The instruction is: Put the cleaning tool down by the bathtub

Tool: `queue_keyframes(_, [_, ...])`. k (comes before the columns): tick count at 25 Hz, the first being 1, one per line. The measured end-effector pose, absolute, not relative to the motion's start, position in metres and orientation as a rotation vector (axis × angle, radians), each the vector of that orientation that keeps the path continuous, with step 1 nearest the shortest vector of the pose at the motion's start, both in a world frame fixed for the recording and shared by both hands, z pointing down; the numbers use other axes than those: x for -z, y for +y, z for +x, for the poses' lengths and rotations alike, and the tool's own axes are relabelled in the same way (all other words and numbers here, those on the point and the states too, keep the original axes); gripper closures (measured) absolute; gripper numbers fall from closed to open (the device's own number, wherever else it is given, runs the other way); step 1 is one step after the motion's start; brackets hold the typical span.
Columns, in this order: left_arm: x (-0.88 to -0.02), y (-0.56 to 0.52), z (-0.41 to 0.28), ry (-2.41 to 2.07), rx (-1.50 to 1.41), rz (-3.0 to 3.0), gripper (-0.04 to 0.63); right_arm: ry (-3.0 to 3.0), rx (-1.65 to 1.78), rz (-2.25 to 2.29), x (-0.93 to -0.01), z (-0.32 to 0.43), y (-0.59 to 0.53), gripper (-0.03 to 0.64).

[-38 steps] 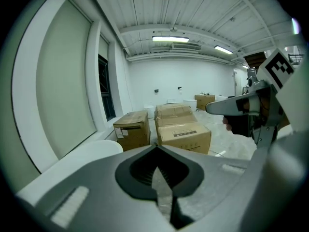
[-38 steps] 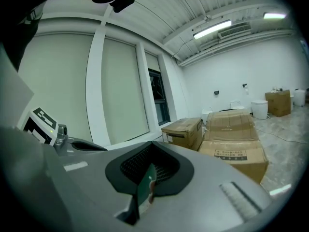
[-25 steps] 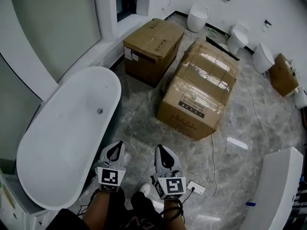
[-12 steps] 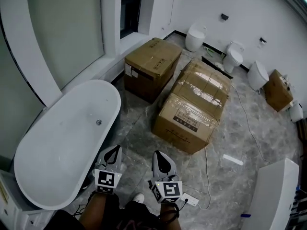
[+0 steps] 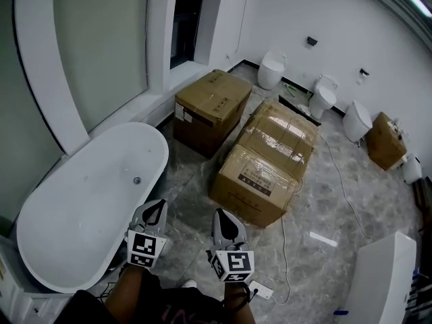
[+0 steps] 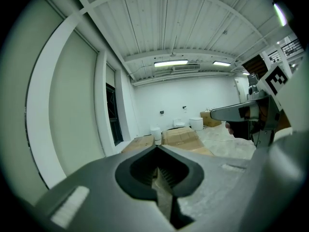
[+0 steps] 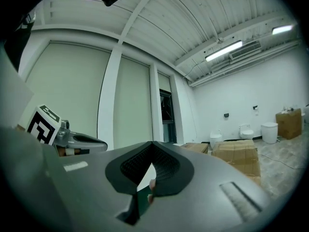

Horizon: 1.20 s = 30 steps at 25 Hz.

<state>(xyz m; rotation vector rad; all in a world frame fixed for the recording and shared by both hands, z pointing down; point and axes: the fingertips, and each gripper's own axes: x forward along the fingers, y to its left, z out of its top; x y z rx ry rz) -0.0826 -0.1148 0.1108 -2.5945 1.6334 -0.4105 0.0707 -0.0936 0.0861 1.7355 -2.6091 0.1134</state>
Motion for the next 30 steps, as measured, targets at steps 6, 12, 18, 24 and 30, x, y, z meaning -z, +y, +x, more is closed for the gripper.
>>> queue_keyframes(6, [-0.094, -0.113, -0.085, 1.616, 0.389, -2.563, 0.595, -2.618, -0.056, 1.716, -0.075, 0.067, -0.093, 0.595])
queue_keyframes(12, [-0.081, -0.109, -0.087, 1.629, 0.346, -2.552, 0.595, -2.615, -0.035, 1.721, -0.07, 0.065, -0.091, 0.595])
queue_keyframes(18, [-0.081, -0.107, -0.088, 1.645, 0.332, -2.559, 0.595, -2.602, -0.047, 1.732, -0.072, 0.068, -0.089, 0.595])
queue_keyframes(24, [-0.084, -0.107, -0.081, 1.622, 0.339, -2.574, 0.595, -2.587, -0.067, 1.76, -0.073, 0.074, -0.091, 0.597])
queue_keyframes(30, [-0.089, -0.112, -0.088, 1.665, 0.356, -2.569, 0.595, -2.591, -0.077, 1.756, -0.078, 0.073, -0.095, 0.595])
